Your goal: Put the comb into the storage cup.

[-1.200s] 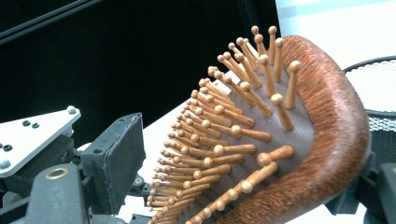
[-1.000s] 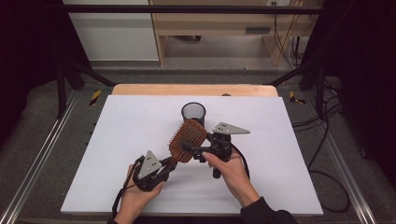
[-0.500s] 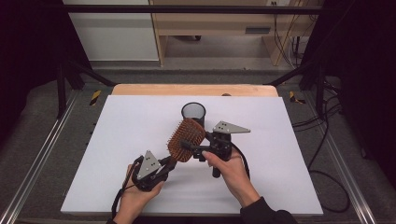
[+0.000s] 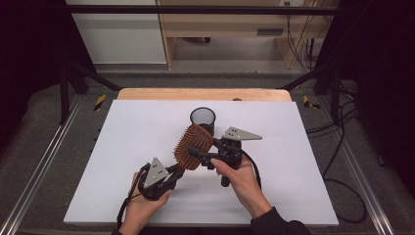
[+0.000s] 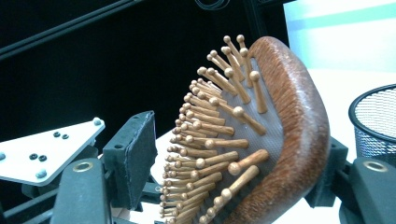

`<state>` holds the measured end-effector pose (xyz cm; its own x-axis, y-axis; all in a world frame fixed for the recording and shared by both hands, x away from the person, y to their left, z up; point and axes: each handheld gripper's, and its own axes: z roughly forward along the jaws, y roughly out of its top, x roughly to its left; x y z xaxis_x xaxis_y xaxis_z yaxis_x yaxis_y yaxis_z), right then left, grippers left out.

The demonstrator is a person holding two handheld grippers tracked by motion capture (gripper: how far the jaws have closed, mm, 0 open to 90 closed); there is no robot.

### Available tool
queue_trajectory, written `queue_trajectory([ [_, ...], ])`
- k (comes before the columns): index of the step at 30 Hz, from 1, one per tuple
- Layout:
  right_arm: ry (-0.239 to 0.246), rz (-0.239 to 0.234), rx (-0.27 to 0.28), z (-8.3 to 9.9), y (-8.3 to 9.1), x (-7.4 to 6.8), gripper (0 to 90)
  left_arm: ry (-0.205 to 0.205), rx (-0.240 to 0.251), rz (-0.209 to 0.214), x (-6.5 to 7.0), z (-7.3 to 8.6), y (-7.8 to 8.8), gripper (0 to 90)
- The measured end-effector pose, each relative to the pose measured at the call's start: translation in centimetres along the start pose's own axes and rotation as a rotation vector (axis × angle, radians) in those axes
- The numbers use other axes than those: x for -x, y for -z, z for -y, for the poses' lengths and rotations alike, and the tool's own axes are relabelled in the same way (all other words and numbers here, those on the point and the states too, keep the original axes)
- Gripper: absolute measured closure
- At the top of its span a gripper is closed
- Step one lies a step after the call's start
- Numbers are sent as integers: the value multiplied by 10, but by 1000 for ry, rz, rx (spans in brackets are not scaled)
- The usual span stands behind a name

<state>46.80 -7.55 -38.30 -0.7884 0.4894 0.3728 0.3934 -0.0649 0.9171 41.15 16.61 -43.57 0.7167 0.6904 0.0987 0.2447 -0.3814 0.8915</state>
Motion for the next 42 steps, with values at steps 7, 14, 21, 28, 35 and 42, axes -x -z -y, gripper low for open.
queue_trajectory([
  [7, -20, -26, 27, 0, 0, -4, 353, 0, 5, 3, 0, 0, 1, 732],
  [14, -50, -55, 55, -1, 1, -6, 384, 4, 15, 13, 0, -2, 3, 734],
  [21, -33, -44, 51, -2, 0, -9, 416, 3, 34, 31, 2, -5, 3, 735],
  [28, -55, -40, 55, -2, 0, -9, 444, 3, 28, 29, 2, -4, 2, 734],
  [35, -74, -35, 66, -2, 1, -10, 482, 8, 37, 22, 4, -4, 1, 733],
  [42, -83, -11, 80, -2, 3, -11, 515, 13, 48, 24, 6, -5, 0, 731],
])
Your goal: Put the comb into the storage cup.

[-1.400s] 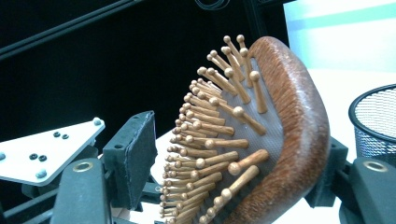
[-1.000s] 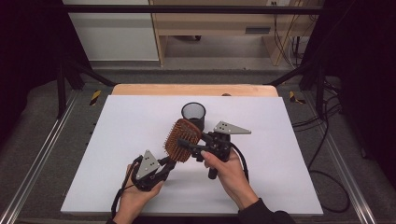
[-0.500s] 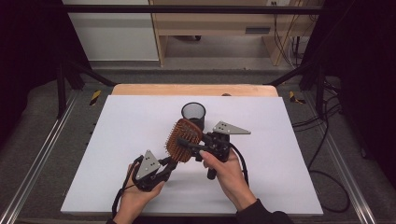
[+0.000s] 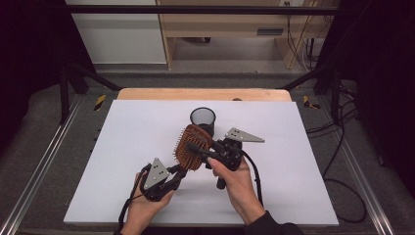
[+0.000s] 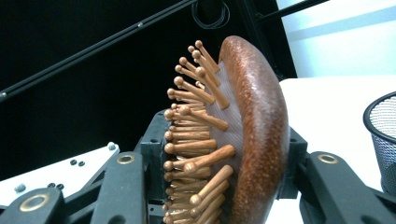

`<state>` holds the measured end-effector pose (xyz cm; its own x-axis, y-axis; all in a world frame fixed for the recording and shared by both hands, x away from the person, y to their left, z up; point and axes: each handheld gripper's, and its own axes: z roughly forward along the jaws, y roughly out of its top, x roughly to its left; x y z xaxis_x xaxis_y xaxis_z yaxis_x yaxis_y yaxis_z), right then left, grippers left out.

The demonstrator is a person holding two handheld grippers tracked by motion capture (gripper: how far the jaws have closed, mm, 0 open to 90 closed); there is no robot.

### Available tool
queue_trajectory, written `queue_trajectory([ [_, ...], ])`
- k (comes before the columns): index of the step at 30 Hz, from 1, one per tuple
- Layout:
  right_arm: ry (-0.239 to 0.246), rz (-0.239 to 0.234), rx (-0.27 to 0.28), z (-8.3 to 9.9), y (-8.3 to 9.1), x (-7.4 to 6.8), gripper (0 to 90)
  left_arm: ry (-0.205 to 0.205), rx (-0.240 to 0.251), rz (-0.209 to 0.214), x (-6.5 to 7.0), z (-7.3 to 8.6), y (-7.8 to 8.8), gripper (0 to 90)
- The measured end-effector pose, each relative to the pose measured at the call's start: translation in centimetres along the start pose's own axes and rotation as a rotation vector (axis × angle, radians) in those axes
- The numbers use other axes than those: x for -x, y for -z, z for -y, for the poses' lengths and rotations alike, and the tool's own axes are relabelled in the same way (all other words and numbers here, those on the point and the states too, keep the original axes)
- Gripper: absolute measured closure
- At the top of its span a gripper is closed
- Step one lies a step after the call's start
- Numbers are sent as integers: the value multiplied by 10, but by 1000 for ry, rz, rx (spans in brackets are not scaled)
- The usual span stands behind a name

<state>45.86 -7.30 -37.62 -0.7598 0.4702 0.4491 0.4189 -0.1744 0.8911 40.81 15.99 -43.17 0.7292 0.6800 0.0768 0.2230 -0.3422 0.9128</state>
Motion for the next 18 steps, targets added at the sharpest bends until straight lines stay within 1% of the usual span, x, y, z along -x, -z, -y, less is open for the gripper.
queue_trajectory([
  [2, -7, 5, 1, 0, 1, 0, 519, 0, 4, -1, 0, 0, 0, 730],
  [3, -21, 6, 5, -1, 2, 1, 521, 5, 14, 7, 1, 0, 0, 727],
  [8, -40, 11, 22, -3, 6, 3, 521, 17, 48, 14, 0, -1, 3, 715],
  [12, -26, 54, 36, -7, 13, 8, 521, 27, 56, 16, 0, 0, 4, 685],
  [14, -36, 70, 48, -8, 17, 14, 520, 28, 61, 11, 0, 0, 5, 663],
  [16, -37, 93, 57, -9, 23, 19, 520, 31, 71, -1, -1, 1, 6, 631],
  [18, -45, 111, 65, -10, 28, 24, 520, 31, 80, -23, -4, 1, 8, 586],
])
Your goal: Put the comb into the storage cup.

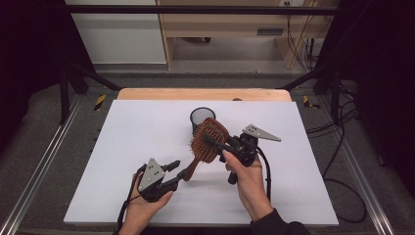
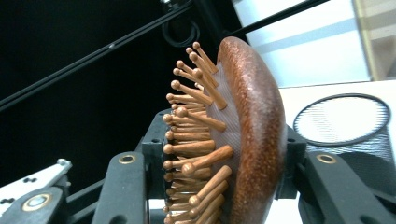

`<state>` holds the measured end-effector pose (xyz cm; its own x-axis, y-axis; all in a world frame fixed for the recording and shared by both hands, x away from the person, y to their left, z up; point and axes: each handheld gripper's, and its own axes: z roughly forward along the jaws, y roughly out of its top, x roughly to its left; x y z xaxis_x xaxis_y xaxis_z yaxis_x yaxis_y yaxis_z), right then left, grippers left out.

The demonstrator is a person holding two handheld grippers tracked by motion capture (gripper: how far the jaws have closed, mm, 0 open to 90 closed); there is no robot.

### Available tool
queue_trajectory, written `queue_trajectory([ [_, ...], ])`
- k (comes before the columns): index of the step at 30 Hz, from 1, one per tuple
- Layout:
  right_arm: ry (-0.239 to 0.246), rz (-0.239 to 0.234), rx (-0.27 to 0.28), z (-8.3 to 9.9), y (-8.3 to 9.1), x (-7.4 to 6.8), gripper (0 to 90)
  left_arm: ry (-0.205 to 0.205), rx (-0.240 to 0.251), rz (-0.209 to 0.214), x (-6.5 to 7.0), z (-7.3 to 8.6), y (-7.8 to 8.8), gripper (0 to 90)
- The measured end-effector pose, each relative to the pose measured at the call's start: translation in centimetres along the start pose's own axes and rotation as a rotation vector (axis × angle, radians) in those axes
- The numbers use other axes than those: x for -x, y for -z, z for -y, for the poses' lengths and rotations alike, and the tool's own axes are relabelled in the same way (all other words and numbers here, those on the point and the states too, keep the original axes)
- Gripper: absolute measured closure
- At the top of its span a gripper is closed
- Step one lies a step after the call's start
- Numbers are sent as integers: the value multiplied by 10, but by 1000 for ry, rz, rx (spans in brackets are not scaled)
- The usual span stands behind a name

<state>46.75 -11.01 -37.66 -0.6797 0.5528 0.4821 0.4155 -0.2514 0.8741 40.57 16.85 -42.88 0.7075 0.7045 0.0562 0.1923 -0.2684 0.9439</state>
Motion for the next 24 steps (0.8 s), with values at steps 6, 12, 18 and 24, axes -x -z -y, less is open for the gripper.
queue_trajectory([
  [6, -29, 49, 24, -2, 13, 18, 519, 38, 45, -90, -23, 1, 9, 418],
  [12, -50, 80, 51, -4, 25, 30, 518, 89, 50, -173, -50, 5, 22, 168],
  [18, -71, 103, 81, -7, 35, 40, 517, 135, 77, -235, -77, 15, 45, 69],
  [24, -78, 128, 99, -8, 41, 46, 515, 154, 92, -278, -89, 24, 63, 67],
])
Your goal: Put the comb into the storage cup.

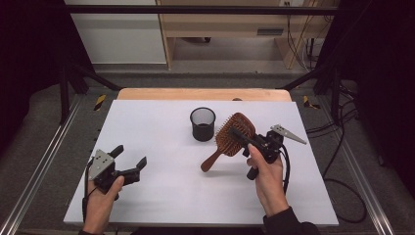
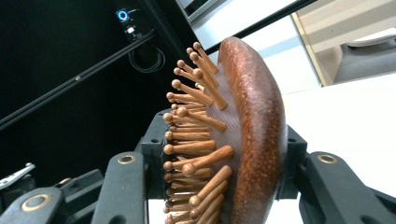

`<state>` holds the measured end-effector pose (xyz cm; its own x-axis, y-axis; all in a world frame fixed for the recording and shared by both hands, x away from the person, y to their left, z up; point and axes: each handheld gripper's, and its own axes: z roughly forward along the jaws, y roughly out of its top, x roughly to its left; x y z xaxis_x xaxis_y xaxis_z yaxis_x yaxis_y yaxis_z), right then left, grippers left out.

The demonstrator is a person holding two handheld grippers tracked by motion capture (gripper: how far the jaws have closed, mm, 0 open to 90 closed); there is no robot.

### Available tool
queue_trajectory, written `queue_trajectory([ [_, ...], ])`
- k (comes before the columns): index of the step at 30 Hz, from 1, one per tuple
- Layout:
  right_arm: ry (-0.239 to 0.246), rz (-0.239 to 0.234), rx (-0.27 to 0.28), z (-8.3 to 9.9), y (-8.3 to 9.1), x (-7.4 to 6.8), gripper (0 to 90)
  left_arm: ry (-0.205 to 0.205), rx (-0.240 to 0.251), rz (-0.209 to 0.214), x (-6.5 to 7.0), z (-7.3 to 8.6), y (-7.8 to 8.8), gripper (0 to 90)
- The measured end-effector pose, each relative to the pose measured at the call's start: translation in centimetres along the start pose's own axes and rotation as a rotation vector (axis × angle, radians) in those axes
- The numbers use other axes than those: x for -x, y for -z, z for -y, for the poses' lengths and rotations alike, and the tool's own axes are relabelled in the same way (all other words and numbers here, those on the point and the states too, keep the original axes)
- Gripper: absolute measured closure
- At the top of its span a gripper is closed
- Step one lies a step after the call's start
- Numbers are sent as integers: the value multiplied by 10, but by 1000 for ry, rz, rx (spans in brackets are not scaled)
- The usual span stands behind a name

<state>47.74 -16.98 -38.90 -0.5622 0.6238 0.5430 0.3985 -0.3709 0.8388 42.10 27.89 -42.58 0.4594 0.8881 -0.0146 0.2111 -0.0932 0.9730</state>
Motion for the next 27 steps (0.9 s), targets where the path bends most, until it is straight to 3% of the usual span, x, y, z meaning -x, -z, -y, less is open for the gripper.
queue_trajectory([
  [5, 7, 20, 0, 2, 2, 4, 515, 5, 23, -15, -12, 3, 11, 55],
  [10, 8, 26, 14, 0, 4, 6, 514, 26, 60, -78, -29, 7, 14, 56],
  [20, 17, 44, 31, -6, 9, 7, 513, 16, 36, -76, -28, 11, 11, 50],
  [27, 74, 66, 21, -21, 3, -2, 513, 25, 36, -83, -32, 13, 12, 49],
])
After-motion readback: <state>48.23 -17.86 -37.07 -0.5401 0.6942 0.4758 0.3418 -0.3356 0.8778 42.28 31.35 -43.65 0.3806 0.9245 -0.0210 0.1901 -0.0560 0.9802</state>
